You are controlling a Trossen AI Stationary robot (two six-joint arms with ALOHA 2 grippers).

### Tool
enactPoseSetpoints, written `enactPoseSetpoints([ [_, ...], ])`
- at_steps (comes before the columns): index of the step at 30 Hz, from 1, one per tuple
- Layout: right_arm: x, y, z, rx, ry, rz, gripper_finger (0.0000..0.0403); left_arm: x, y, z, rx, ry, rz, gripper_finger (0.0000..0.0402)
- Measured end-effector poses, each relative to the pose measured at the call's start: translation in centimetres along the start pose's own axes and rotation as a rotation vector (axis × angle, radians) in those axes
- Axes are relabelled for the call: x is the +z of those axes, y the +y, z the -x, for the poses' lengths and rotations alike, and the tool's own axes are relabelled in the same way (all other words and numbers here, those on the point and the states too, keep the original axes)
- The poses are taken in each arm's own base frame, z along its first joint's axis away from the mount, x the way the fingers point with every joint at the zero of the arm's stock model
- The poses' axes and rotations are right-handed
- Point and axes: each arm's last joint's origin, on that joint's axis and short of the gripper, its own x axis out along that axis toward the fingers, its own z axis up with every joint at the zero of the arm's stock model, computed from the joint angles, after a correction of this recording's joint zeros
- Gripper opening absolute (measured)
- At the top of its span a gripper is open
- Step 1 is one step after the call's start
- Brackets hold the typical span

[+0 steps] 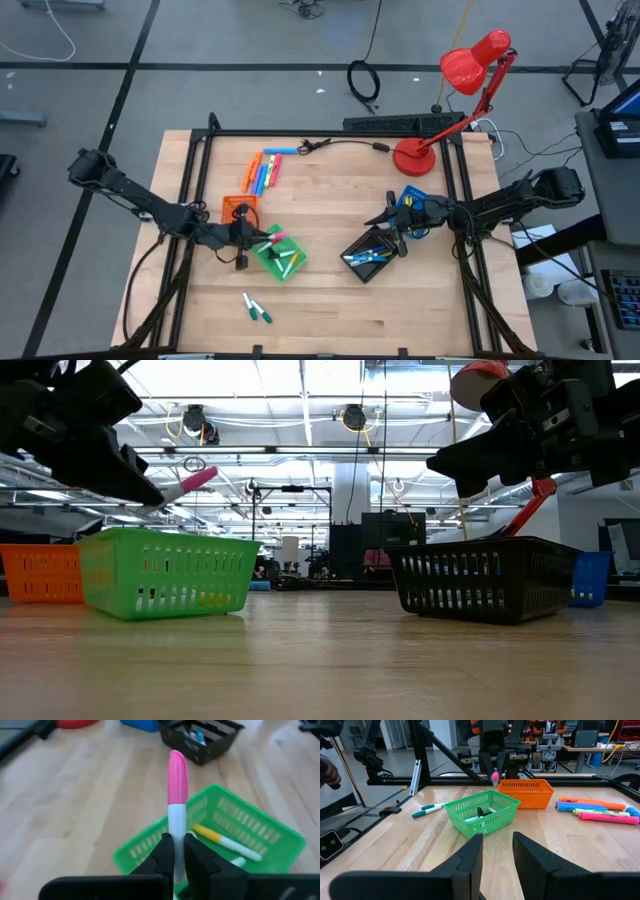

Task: Pick & Place Markers
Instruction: Put the small pink highlighter pen into the green basket, then put the left small blue highlighter pen into the green basket

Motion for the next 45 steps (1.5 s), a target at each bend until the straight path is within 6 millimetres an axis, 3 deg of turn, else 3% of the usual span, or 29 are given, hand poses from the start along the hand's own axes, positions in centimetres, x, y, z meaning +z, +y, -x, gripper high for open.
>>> enactPoseSetpoints([
  [6,0.0,0.0,0.0,0.0,0.0,0.0,0.0093,-0.4,-0.9,-1.3,-0.125,0.027,-0.078,0.0025],
  [10,0.0,0.0,0.0,0.0,0.0,0.0,0.0093,-0.3,-1.2,-1.6,-0.144,0.007,-0.099,0.0058],
  [16,0.0,0.0,0.0,0.0,0.0,0.0,0.0093,0.6,-1.2,-1.5,-0.151,-0.075,-0.06,0.0119],
  [22,0.0,0.0,0.0,0.0,0.0,0.0,0.0093,1.5,-1.0,-1.6,-0.158,-0.154,0.013,0.0153],
  [27,0.0,0.0,0.0,0.0,0.0,0.0,0.0093,2.7,-1.3,-1.4,-0.327,-0.204,0.155,0.0166],
  [31,0.0,0.0,0.0,0.0,0.0,0.0,0.0093,5.5,-3.7,-0.5,-0.451,-0.063,0.149,0.0158],
  [35,0.0,0.0,0.0,0.0,0.0,0.0,0.0093,8.9,-6.8,1.1,-0.336,0.146,0.112,0.0137],
  [39,0.0,0.0,0.0,0.0,0.0,0.0,0.0093,11.4,-10.7,2.0,-0.287,0.221,0.113,0.0118],
  [45,0.0,0.0,0.0,0.0,0.0,0.0,0.0093,9.8,-15.1,0.8,-0.102,0.526,0.356,0.01],
])
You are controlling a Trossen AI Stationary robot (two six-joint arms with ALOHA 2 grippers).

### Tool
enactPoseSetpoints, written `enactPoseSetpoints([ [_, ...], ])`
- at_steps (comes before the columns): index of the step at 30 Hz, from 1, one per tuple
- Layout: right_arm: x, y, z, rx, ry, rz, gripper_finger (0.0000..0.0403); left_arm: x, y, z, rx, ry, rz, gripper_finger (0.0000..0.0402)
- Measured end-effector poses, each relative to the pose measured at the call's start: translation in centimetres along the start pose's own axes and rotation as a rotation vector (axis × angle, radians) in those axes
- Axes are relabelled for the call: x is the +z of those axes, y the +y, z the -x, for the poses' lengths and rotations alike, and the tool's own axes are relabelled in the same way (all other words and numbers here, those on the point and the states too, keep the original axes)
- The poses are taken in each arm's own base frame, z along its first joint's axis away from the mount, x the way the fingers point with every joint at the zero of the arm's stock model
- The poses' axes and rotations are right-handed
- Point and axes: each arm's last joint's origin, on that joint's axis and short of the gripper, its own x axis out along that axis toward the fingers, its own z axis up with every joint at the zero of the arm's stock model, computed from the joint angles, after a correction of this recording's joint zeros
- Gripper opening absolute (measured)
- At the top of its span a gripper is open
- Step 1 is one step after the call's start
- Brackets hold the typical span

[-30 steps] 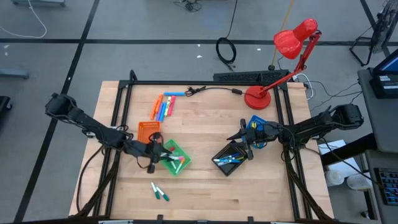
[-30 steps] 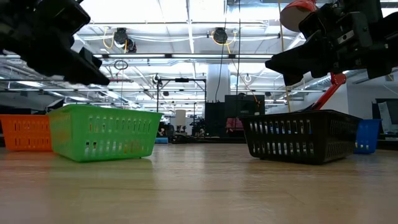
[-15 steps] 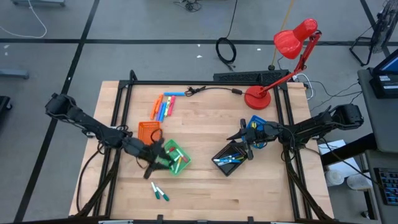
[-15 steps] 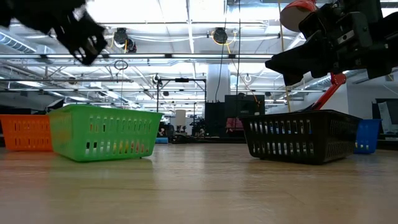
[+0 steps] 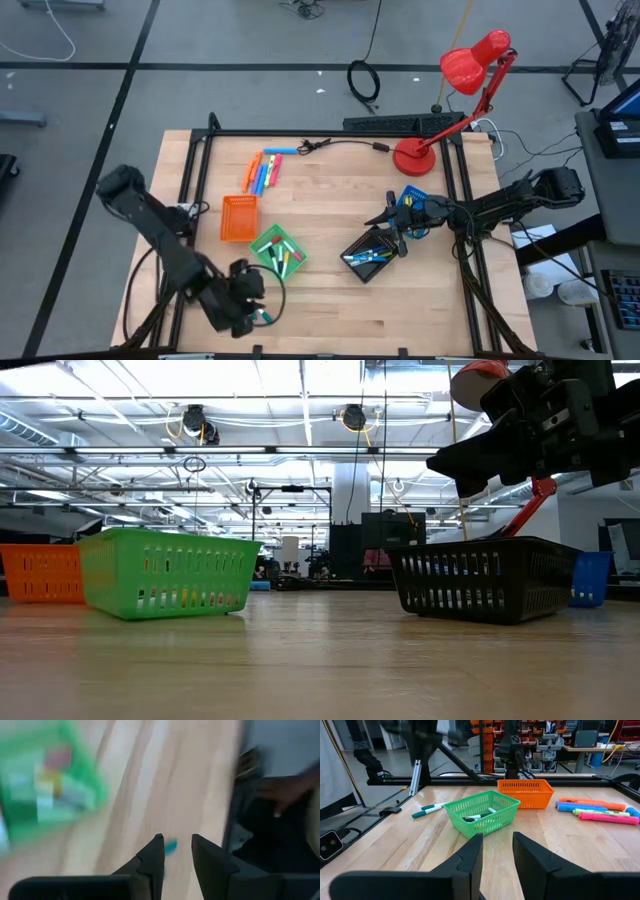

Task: Pick & Place Markers
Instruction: Put the left small blue highlighter pen into the green basket

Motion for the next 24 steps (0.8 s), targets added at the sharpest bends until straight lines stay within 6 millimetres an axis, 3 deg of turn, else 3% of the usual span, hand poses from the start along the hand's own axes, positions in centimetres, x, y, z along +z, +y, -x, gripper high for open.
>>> enactPoseSetpoints([
  [5,0.0,0.0,0.0,0.0,0.0,0.0,0.0093,-2.6,-0.6,-3.5,0.157,0.239,0.457,0.0109],
  [8,0.0,0.0,0.0,0.0,0.0,0.0,0.0093,-3.1,-0.5,-5.1,0.244,0.246,0.769,0.0123],
  [11,0.0,0.0,0.0,0.0,0.0,0.0,0.0093,-3.2,-0.2,-6.1,0.318,0.217,0.963,0.014],
  [19,0.0,0.0,0.0,0.0,0.0,0.0,0.0093,-3.5,0.1,-7.3,0.392,0.183,1.154,0.0177],
  [24,0.0,0.0,0.0,0.0,0.0,0.0,0.0093,-4.2,0.4,-8.2,0.452,0.241,1.201,0.0173],
])
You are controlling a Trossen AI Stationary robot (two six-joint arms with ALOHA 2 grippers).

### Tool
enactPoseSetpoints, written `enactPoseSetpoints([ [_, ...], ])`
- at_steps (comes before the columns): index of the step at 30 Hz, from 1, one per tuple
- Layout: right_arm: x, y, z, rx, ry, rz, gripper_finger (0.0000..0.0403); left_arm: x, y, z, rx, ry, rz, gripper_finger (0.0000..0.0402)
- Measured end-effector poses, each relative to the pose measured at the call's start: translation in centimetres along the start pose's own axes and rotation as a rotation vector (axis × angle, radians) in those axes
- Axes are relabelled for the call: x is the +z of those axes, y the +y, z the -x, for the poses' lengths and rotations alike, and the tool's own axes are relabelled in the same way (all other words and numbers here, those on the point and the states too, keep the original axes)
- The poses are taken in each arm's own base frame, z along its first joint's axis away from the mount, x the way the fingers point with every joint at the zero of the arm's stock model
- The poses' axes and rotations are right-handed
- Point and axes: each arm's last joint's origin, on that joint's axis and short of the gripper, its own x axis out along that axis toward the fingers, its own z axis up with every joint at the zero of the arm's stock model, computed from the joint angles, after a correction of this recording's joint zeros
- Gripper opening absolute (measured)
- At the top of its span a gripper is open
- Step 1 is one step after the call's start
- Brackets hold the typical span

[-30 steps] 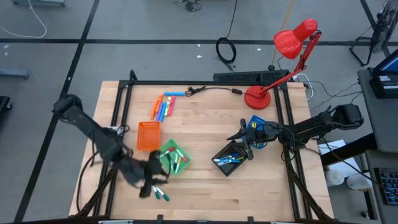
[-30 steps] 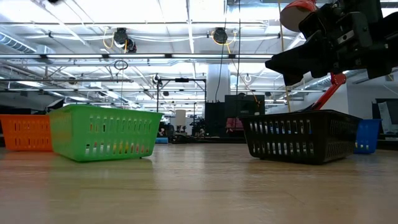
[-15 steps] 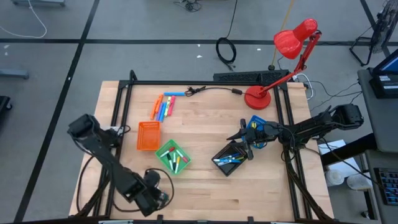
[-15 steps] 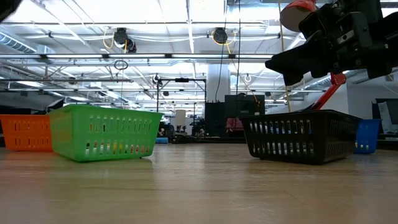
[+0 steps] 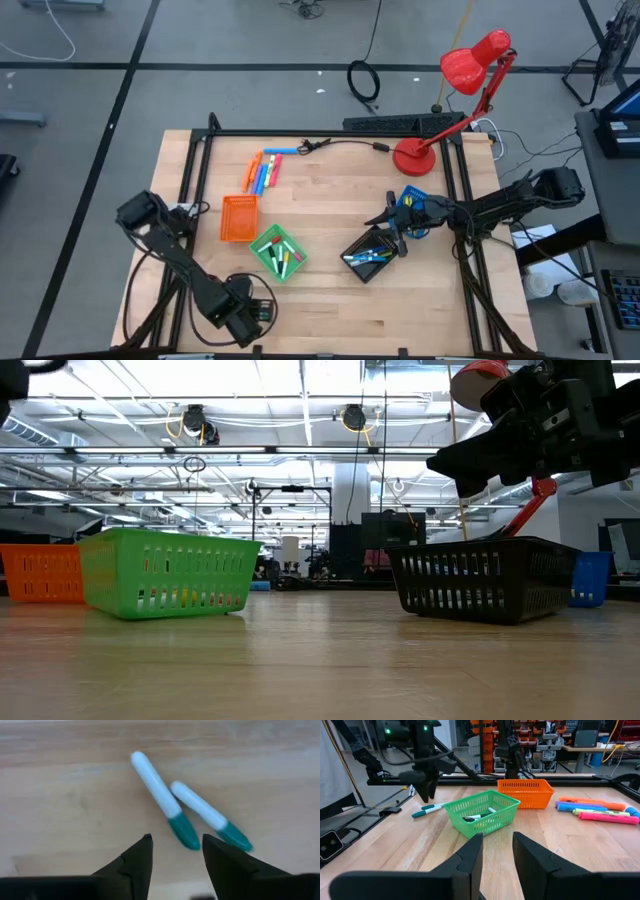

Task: Pick & Place Markers
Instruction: Put the left small blue highlighter pen into the green basket

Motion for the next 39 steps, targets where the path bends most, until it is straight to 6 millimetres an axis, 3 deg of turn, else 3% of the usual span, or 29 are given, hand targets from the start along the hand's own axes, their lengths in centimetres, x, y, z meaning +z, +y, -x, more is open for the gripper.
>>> enactPoseSetpoints([
  [8,0.0,0.0,0.0,0.0,0.0,0.0,0.0093,0.5,-0.3,-2.2,0.052,-0.049,0.017,0.0145],
  [14,0.0,0.0,0.0,0.0,0.0,0.0,0.0093,0.2,0.2,-2.7,0.115,-0.045,-0.044,0.0123],
  [29,0.0,0.0,0.0,0.0,0.0,0.0,0.0093,-0.4,1.5,-2.8,0.106,-0.13,-0.203,0.0042],
  [35,0.0,0.0,0.0,0.0,0.0,0.0,0.0093,-0.1,1.7,-2.1,0.104,-0.143,-0.259,0.0042],
  [39,0.0,0.0,0.0,0.0,0.0,0.0,0.0093,0.3,1.9,-0.3,0.078,-0.198,-0.3,0.0047],
])
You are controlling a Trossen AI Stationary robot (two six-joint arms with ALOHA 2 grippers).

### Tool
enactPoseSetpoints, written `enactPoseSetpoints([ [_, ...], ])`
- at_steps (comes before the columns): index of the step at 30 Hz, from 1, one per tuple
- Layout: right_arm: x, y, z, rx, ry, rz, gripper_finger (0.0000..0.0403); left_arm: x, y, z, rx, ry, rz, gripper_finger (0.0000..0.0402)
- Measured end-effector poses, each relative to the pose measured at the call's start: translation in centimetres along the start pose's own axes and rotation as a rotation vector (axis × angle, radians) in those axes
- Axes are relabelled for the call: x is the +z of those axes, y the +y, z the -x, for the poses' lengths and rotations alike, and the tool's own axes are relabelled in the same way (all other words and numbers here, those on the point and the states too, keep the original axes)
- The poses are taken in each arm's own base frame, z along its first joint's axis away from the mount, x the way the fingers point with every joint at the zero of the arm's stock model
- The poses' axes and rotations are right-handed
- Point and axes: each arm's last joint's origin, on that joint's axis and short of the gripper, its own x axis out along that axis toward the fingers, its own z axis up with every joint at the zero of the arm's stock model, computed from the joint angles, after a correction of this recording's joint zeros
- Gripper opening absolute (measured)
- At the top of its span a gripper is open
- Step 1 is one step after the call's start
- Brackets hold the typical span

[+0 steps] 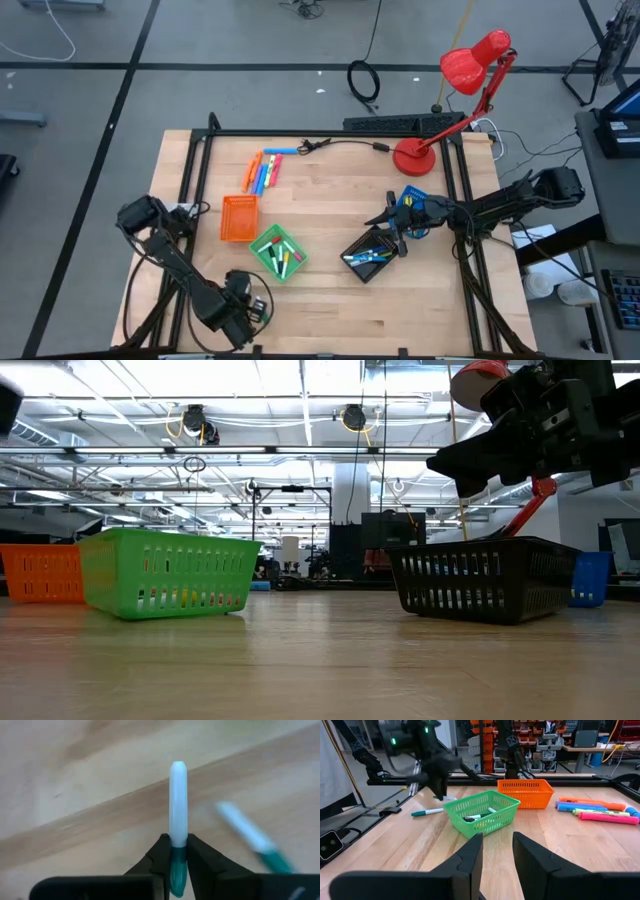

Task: Pick & Place Markers
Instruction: Put the left small blue highlighter pen into the green basket

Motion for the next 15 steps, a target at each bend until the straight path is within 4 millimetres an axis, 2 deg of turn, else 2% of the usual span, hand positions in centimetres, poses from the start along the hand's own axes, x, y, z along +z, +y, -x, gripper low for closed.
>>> enactPoseSetpoints([
  [8,0.0,0.0,0.0,0.0,0.0,0.0,0.0093,2.3,1.5,4.5,-0.144,-0.191,-0.088,0.0039],
  [15,0.0,0.0,0.0,0.0,0.0,0.0,0.0093,5.8,3.3,7.7,-0.165,-0.377,-0.213,0.004],
])
